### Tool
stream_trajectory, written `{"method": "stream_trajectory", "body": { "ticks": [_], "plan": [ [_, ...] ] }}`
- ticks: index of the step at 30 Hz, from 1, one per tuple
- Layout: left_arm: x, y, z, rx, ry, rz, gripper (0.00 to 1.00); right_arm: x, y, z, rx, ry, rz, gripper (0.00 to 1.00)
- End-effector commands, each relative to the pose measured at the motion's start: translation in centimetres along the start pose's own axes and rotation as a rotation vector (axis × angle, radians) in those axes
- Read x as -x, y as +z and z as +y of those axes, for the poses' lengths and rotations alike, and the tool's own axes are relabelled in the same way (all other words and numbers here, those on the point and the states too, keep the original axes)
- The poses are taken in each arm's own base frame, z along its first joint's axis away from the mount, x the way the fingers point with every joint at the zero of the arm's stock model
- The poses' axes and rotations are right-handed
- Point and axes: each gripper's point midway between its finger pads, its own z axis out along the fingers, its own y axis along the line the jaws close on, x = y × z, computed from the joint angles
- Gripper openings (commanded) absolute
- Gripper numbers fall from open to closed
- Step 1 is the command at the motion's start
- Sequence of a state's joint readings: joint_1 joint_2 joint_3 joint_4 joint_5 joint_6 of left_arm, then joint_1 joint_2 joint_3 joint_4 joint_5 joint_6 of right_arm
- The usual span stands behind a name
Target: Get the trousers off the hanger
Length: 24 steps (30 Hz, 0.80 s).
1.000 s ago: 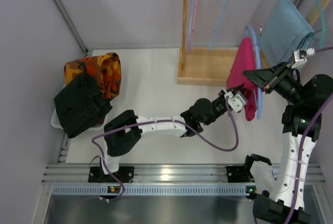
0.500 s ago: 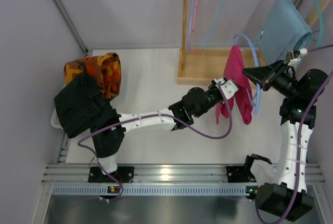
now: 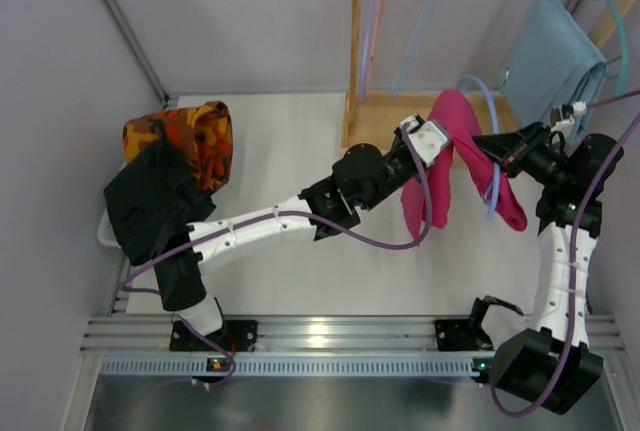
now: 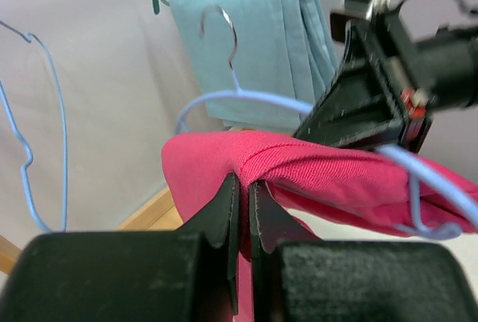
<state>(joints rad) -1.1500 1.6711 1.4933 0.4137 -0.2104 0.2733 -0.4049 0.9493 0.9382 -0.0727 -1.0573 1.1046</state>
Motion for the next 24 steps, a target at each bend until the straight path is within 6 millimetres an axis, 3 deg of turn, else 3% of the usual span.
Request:
{"method": "stream_trajectory", "body": {
  "ticks": [1,11,15,24],
  "plan": [
    [20.9,-4.4,6.8,0.144,-0.155,-0.530,0.00,2.1,-0.2,-4.3,-0.117,-0.097,-0.097,0.00],
    [25.9,-7.1,9.0,0.189,-0.098,-0.630,0.00,4.0,-2.8,-11.5,-0.261,-0.106,-0.122,0.00],
    [27.7,-8.2,10.0,0.218,-0.023,-0.671,0.00,3.8,-3.5,-12.5,-0.262,-0.113,-0.099,0.00],
    [27.7,-9.1,12.2,0.251,-0.004,-0.614,0.00,2.4,-3.9,-13.2,-0.219,-0.167,-0.004,0.00]
  ]
}}
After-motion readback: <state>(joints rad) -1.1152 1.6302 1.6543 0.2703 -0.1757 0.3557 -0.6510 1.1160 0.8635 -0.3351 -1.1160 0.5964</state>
